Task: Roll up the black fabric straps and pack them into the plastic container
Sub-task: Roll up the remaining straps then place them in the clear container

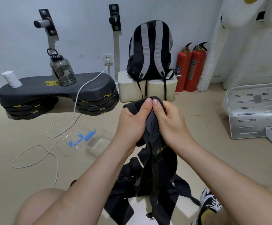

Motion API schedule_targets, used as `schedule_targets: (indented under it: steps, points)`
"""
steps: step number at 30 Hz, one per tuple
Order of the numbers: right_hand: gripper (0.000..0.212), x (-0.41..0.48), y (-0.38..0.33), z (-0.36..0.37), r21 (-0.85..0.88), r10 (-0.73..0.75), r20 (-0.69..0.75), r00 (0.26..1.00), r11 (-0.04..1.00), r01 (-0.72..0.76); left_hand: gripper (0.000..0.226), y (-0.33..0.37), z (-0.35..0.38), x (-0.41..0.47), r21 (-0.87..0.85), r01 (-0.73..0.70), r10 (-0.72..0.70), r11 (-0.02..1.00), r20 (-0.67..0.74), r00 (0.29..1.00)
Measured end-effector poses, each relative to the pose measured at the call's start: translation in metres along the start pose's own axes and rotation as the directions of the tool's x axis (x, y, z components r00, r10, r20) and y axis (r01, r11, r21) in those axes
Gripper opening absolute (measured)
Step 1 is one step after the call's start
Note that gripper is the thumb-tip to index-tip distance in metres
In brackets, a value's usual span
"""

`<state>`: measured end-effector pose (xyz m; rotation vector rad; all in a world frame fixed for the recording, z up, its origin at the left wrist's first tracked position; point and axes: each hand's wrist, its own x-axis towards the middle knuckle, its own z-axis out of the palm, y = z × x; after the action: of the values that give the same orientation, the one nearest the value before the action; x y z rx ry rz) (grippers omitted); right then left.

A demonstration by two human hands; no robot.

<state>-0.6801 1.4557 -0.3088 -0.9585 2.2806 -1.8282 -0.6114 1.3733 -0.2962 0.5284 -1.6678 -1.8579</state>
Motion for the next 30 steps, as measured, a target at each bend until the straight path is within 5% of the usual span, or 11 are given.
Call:
schedule_targets:
  steps: [6,10,15,17,20,25,27,30]
  points:
    - [0.033,0.004,0.006,-0.009,0.294,0.176,0.307,0.935,0.917,-0.269,0.03,0.0,-0.001,0.005,0.04,0.034,-0.029,0.999,-0.125,0.992]
    - [0.023,0.008,0.003,-0.013,0.156,0.163,0.25,0.955,0.966,-0.205,0.023,-0.004,0.001,0.006,0.134,0.103,-0.087,0.986,-0.122,0.989]
    - [0.056,0.008,0.009,-0.012,-0.32,0.131,0.227,0.965,0.946,-0.053,0.017,0.002,0.001,0.011,0.368,-0.023,0.088,0.929,-0.161,0.983]
    - [0.076,0.007,0.009,-0.016,-0.25,0.182,0.358,0.916,0.964,-0.094,0.017,0.007,-0.001,0.012,0.428,-0.038,0.125,0.903,-0.177,0.976]
    - [0.065,0.003,0.011,-0.014,0.067,0.156,0.543,0.825,0.972,-0.227,0.021,0.011,-0.005,0.014,0.466,-0.032,0.135,0.884,-0.189,0.973]
    - [0.11,-0.014,0.019,0.013,-0.106,0.209,0.381,0.901,0.978,-0.182,0.005,0.013,-0.005,0.016,0.452,0.032,0.037,0.892,-0.143,0.989]
    - [0.097,-0.019,0.022,0.021,-0.153,0.242,0.341,0.909,0.968,-0.2,0.01,0.014,-0.005,0.016,0.422,0.082,-0.033,0.903,-0.123,0.992]
    - [0.044,-0.017,0.023,0.021,-0.072,0.332,0.329,0.884,0.942,-0.327,0.009,0.016,-0.009,0.019,0.184,0.16,-0.157,0.97,-0.028,0.987]
